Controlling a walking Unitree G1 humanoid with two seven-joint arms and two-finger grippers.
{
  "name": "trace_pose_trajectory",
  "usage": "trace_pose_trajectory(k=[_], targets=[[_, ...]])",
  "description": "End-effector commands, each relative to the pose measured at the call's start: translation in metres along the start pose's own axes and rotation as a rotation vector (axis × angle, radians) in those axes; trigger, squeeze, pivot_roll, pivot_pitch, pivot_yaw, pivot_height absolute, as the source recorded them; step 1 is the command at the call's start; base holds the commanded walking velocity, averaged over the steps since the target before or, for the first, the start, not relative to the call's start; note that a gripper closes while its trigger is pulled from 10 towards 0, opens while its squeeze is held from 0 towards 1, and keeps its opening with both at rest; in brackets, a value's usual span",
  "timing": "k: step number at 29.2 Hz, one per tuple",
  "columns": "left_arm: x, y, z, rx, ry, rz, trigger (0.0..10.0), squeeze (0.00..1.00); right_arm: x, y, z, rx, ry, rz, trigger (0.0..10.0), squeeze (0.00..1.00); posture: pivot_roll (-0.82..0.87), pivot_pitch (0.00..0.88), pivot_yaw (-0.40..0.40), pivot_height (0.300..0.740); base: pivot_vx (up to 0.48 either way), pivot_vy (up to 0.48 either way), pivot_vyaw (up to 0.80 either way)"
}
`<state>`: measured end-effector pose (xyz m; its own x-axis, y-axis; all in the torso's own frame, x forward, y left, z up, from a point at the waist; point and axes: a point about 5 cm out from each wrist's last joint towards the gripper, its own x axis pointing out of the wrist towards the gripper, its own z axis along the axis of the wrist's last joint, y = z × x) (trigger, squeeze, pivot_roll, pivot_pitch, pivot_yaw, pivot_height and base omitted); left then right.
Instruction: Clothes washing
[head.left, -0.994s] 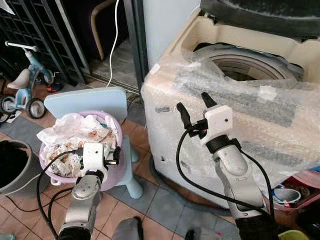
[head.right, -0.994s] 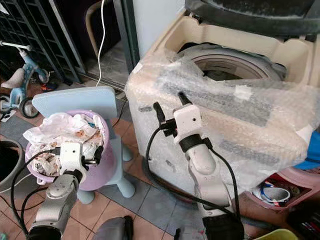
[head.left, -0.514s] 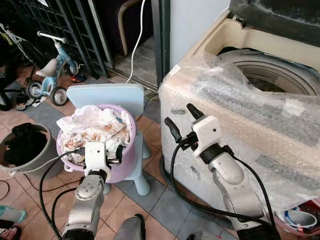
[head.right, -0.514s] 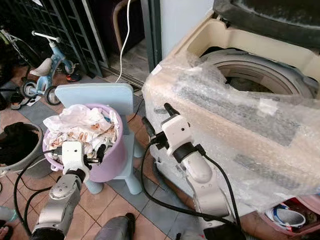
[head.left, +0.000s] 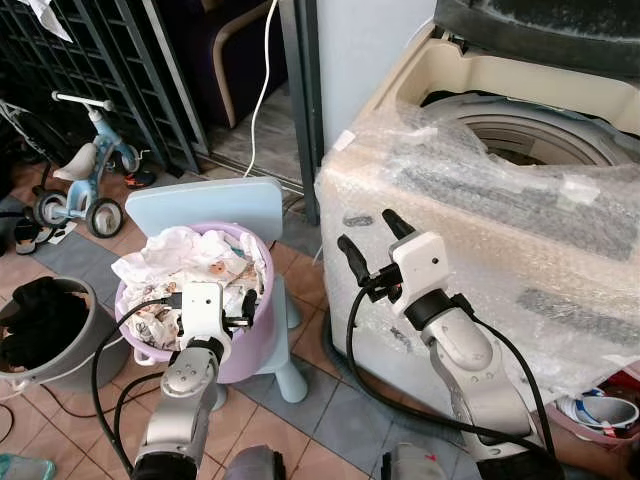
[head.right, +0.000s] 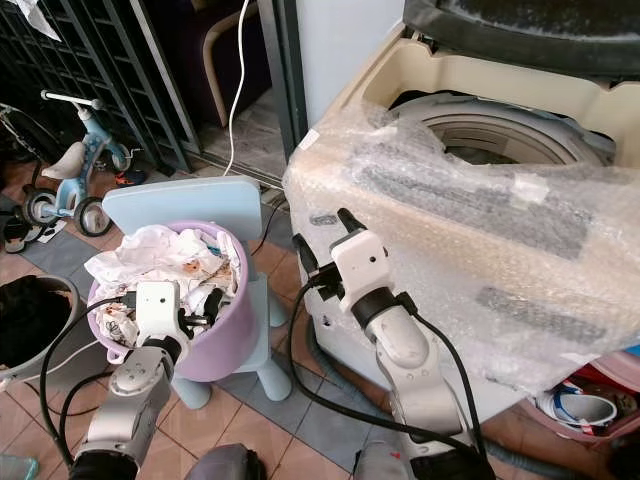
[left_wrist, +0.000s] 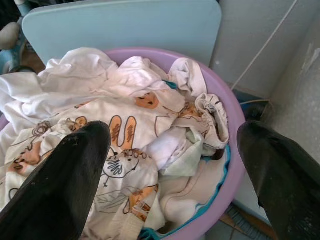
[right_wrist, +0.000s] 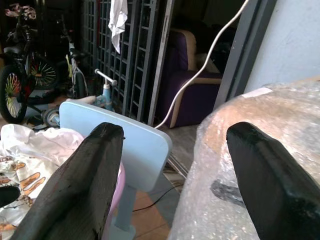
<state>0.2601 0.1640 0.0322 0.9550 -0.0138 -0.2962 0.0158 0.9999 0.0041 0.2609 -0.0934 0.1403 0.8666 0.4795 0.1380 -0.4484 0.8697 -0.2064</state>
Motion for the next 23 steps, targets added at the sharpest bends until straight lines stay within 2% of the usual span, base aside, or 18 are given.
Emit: trace_pose_trajectory(k=[1, 5, 10, 13, 17, 23], targets=[[0.000, 0.007, -0.003, 0.017, 0.017, 0.026, 10.0, 0.00, 0.002, 0.002, 0.004, 0.006, -0.016, 0.004, 10.0, 0.00, -0.09, 0.087, 0.066, 0.740, 0.000, 0.480, 0.00], [0.000, 0.006, -0.003, 0.014, 0.014, 0.027, 10.0, 0.00, 0.001, 0.003, 0.004, 0.007, -0.021, 0.016, 10.0, 0.00, -0.10, 0.088, 0.064, 0.740, 0.000, 0.378, 0.00], [0.001, 0.006, -0.002, 0.020, 0.008, 0.027, 10.0, 0.00, -0.001, 0.004, -0.001, 0.016, 0.001, 0.001, 10.0, 0.00, -0.10, 0.089, 0.063, 0.740, 0.000, 0.243, 0.75], [0.001, 0.004, -0.002, 0.011, 0.000, 0.013, 10.0, 0.00, -0.010, -0.004, -0.031, 0.080, 0.106, -0.114, 10.0, 0.00, -0.10, 0.087, 0.063, 0.740, 0.000, 0.000, 0.00], [0.001, 0.004, -0.001, 0.001, -0.006, 0.021, 10.0, 0.00, -0.021, -0.010, -0.051, 0.126, 0.179, -0.205, 10.0, 0.00, -0.10, 0.089, 0.065, 0.740, 0.000, 0.000, 0.00], [0.001, 0.005, 0.002, -0.002, -0.021, 0.022, 10.0, 0.00, -0.020, -0.006, -0.047, 0.108, 0.161, -0.180, 10.0, 0.00, -0.10, 0.094, 0.068, 0.740, 0.000, 0.000, 0.00]])
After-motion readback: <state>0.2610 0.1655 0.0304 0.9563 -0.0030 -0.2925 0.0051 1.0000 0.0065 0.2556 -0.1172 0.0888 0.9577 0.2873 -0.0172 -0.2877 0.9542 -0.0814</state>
